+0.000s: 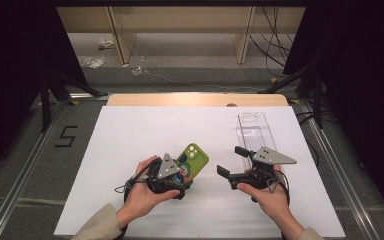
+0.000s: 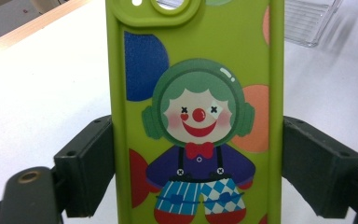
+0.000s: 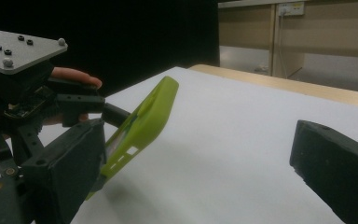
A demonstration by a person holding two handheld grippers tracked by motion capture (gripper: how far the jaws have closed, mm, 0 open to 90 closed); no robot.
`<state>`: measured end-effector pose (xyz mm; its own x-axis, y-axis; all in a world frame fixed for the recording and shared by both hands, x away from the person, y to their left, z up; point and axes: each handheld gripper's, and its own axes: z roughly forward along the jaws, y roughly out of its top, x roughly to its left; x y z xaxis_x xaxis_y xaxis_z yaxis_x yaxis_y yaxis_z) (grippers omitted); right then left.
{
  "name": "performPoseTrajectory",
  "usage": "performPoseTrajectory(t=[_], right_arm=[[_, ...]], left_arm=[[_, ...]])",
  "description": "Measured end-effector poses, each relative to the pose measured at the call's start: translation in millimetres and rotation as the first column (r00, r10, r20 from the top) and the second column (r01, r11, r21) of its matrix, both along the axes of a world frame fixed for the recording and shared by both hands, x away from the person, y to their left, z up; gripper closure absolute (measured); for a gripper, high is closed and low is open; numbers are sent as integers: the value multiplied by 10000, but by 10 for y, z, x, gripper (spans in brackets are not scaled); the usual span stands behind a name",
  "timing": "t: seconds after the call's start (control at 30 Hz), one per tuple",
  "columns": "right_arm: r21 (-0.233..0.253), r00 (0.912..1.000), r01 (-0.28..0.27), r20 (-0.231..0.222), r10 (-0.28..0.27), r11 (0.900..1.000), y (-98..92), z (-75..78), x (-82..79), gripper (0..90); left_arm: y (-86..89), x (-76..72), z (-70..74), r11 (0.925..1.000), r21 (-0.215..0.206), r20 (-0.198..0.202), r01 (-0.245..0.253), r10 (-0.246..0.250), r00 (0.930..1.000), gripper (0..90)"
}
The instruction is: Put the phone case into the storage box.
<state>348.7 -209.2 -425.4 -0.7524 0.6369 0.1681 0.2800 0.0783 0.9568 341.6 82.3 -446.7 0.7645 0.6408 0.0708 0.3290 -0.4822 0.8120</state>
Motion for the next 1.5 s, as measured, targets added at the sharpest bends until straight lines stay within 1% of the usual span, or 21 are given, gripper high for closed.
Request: performPoseTrajectory(t=[0.83, 1.03, 1.2, 1.5], right_arm=[[29, 9999, -146, -68, 146, 9999, 178, 31, 87, 50], [45, 9998, -149, -111, 150, 9999, 191, 29, 103, 51], [88, 9999, -44, -149, 46, 10000, 190, 34, 114, 52], [57, 9997, -94, -207, 95, 9999, 230, 27, 141, 52]], left_arm=[[-70, -41, -2, 9998, 61, 27, 199, -199, 9998, 162], [-78, -41, -8, 9998, 66, 30, 210, -211, 9998, 162], [-101, -47, 2, 9997, 64, 65, 226, -226, 9997, 161], [-126, -59, -7, 9995, 92, 83, 287, -288, 9996, 162]])
